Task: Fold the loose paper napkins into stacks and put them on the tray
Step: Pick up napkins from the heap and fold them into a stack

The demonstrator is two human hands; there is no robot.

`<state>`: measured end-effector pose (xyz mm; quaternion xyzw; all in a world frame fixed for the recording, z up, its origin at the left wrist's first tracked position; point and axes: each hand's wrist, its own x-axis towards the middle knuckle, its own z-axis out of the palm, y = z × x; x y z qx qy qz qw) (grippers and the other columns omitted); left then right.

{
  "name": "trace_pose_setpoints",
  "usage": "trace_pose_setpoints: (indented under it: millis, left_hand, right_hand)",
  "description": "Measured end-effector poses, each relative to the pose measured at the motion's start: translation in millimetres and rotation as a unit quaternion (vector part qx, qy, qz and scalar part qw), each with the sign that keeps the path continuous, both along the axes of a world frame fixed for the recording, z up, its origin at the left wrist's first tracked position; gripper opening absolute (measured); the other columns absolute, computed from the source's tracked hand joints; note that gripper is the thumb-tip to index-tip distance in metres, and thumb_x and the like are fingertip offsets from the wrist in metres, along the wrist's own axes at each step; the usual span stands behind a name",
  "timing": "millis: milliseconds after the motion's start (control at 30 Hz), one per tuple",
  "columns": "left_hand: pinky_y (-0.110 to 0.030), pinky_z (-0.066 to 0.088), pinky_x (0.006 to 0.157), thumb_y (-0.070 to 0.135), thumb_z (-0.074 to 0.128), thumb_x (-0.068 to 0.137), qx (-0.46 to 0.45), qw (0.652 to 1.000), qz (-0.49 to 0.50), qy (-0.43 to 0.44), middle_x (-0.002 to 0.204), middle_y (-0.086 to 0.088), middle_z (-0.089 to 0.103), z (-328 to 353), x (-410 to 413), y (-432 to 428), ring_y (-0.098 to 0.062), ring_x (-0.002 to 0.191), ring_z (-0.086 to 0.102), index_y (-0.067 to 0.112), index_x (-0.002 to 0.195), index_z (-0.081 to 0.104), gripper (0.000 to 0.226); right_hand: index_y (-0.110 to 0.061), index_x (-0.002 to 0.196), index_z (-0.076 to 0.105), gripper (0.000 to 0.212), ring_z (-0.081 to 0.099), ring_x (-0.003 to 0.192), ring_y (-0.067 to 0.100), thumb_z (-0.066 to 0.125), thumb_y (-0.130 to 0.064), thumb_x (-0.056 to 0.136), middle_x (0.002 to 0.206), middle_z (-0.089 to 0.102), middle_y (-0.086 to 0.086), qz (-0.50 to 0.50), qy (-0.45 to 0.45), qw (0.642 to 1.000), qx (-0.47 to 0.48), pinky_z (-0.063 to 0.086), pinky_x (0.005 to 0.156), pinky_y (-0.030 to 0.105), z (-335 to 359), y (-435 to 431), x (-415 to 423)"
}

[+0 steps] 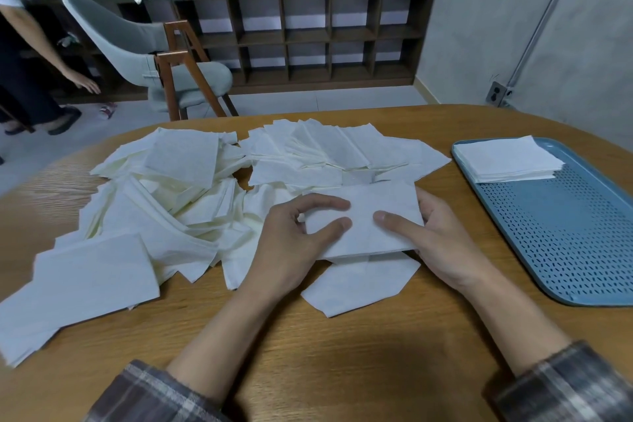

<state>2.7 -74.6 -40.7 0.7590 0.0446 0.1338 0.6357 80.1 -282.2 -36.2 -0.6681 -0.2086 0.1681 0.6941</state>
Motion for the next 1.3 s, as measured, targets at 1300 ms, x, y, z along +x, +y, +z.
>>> trace_pose_setpoints:
  millis: [1300]
  left_hand:
    - [-0.026, 0.051, 0.074, 0.04, 0.09, 0.079, 0.338, 0.92, -0.198, -0.018, 0.086, 0.014, 0.067, -6, -9, -6, -0.012, 0.084, 0.063, 0.03, 0.096, 0.079, 0.023]
  right_hand:
    - [-0.028, 0.111, 0.08, 0.033, 0.061, 0.122, -0.009, 0.068, -0.001, 0.098, 0.115, 0.076, -0.024, -0.054, -0.186, 0.97, -0.148, 0.037, 0.101, 0.004, -10, 2, 7]
